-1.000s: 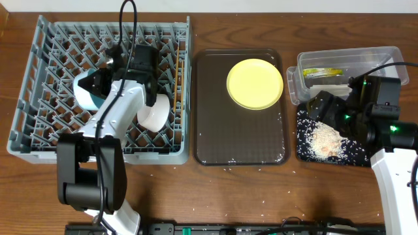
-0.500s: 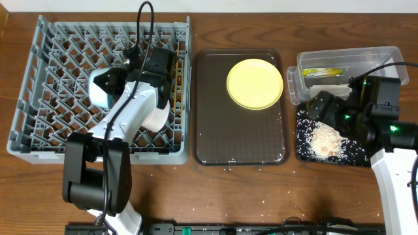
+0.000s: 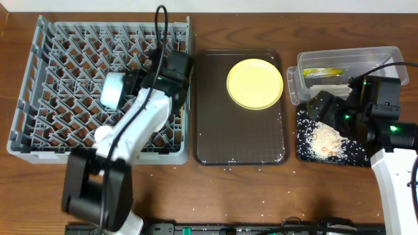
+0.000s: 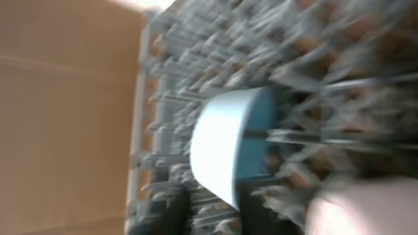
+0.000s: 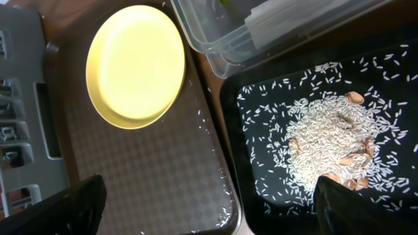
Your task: Sort waste into correct bins and load items into the dishwasher
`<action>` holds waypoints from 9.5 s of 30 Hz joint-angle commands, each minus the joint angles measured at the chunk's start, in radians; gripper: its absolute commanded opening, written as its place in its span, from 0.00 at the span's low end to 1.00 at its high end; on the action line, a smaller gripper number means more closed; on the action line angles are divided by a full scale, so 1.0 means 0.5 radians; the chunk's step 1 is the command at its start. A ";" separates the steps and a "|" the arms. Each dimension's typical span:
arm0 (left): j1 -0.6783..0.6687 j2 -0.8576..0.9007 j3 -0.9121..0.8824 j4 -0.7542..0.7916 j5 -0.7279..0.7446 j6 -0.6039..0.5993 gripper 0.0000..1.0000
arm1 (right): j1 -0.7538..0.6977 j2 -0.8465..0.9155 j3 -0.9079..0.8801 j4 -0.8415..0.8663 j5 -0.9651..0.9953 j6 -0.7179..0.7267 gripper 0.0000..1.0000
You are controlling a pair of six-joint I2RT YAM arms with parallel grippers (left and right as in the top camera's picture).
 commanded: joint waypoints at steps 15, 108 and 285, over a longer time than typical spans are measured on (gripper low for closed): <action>0.343 -0.271 -0.126 -0.280 1.460 -0.610 0.07 | -0.014 -0.002 0.002 -0.002 -0.008 0.023 0.99; 0.939 -0.130 -0.027 -0.157 1.864 -0.359 0.07 | -0.014 -0.002 0.002 -0.002 -0.009 0.023 0.99; 0.373 -3.394 -2.524 1.272 1.722 -0.506 0.96 | 0.557 0.238 0.002 0.400 0.030 -0.156 0.99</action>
